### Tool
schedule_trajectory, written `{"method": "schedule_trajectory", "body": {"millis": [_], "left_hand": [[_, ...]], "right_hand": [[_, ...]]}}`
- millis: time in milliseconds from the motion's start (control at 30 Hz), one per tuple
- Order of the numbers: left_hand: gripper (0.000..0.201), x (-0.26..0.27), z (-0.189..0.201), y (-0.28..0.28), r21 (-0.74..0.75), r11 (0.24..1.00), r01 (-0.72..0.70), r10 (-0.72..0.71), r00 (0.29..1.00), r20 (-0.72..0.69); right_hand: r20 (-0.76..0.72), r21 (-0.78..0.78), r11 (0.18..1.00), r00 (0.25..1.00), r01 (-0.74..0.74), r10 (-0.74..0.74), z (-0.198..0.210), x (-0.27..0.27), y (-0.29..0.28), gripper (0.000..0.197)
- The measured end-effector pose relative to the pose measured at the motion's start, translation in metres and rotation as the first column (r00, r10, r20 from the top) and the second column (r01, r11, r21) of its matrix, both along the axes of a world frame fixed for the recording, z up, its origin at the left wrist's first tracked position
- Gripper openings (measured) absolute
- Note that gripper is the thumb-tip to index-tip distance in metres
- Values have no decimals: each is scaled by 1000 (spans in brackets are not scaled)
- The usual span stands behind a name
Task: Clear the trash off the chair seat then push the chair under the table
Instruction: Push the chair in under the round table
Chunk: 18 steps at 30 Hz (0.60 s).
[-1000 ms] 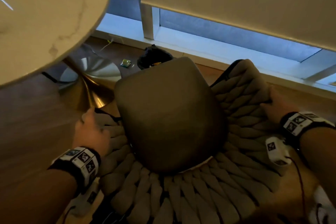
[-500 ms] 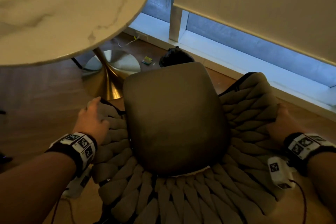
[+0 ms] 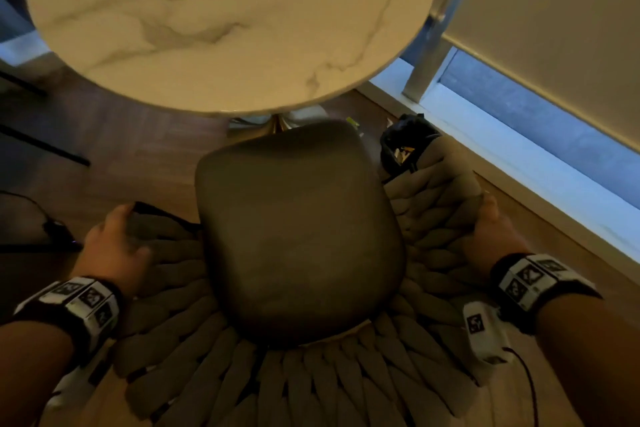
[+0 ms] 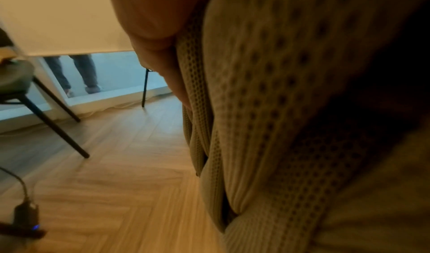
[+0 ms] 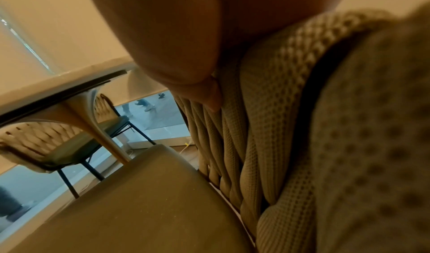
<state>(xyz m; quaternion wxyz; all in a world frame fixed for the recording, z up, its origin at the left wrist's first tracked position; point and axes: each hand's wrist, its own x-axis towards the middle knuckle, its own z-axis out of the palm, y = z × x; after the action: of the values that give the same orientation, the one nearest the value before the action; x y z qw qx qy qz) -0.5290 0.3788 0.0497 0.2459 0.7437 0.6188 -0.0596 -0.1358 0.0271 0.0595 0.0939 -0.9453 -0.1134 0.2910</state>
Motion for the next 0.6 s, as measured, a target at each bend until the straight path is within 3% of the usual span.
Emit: {"method": "schedule_trajectory", "body": {"millis": [200, 400, 600], "left_hand": [[77, 33, -10, 66, 76, 997, 20, -20, 1000, 4], [75, 67, -10, 104, 78, 995, 67, -69, 997, 26], [77, 71, -1, 99, 51, 996, 71, -71, 997, -10]], "right_hand": [[57, -16, 1000, 998, -11, 12, -7, 41, 70, 92], [122, 3, 1000, 993, -7, 7, -14, 75, 101, 65], [71, -71, 997, 997, 2, 3, -14, 72, 97, 76]]}}
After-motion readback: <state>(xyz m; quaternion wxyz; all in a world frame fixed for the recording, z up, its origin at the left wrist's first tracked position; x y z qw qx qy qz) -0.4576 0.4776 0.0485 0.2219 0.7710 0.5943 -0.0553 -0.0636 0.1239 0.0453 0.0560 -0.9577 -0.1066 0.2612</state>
